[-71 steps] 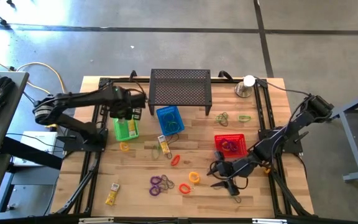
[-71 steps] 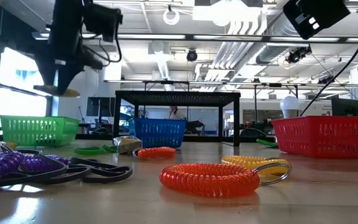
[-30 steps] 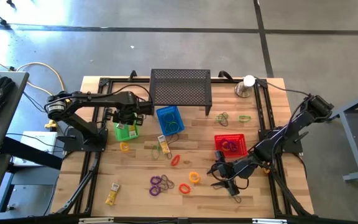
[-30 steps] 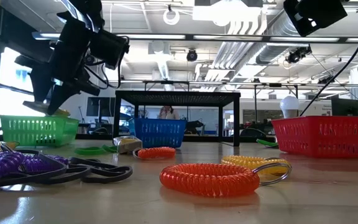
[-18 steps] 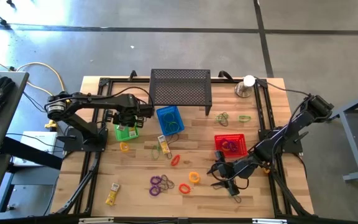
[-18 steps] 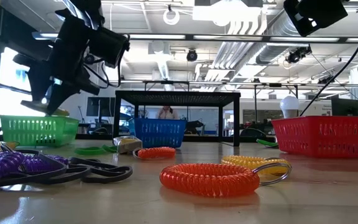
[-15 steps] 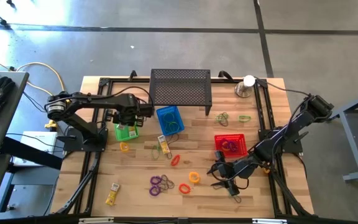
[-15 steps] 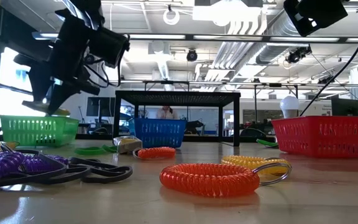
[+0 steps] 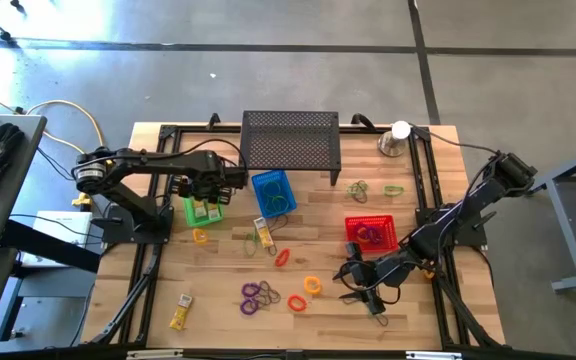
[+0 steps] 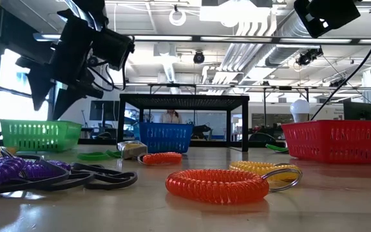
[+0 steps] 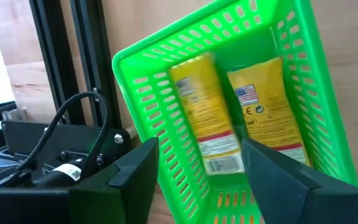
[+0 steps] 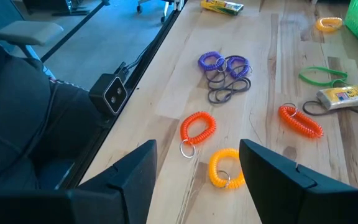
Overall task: Pick & Place Office Desk Supplies
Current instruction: Put the orange spring keychain into the red basket
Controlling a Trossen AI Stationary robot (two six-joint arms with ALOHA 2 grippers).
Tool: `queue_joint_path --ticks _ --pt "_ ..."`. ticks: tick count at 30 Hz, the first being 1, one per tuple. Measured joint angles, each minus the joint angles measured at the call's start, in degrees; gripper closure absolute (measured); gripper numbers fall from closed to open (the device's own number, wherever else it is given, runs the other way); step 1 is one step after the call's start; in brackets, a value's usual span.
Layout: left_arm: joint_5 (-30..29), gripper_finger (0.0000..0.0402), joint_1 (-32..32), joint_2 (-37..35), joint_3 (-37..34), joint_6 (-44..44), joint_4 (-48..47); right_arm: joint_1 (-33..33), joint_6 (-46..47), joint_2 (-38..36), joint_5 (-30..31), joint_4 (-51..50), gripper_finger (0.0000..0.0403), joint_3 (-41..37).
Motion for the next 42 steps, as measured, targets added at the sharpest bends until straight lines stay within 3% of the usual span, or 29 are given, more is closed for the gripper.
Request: queue_joint_path --ticks 7,12,20,26,33,38,42 --pt "5.6 0.0167 -0.2 -4.0 1.4 3.1 -2.8 0.0 -0.1 0.0 0.0 0.0 0.0186 0.0" --pt "5.7 0.0167 -4.3 -10.5 3.1 2.0 -4.3 0.0 -0.5 0.0 0.0 -0.1 0.0186 0.0" --pt "5.1 0.0167 -18.1 -16.9 3.1 0.7 -3.5 0.0 -0.4 0.0 0.0 -0.1 0.0186 0.0" --pt "4.1 0.0167 -31.0 -15.9 3.1 -5.5 0.8 0.0 0.0 0.0 0.0 -0.1 0.0186 0.0" --pt "-0.4 0.0167 -41.4 -11.6 3.1 -10.6 5.5 0.0 0.0 0.0 0.0 0.0 0.0186 0.0" --pt "4.6 0.0167 -42.8 -7.4 3.1 -15.8 6.5 0.0 -0.1 0.0 0.2 0.0 0.0186 0.0" --pt "10.6 0.0167 -44.0 -5.9 2.1 -14.5 6.5 0.0 -0.2 0.0 0.2 0.0 0.0186 0.0"
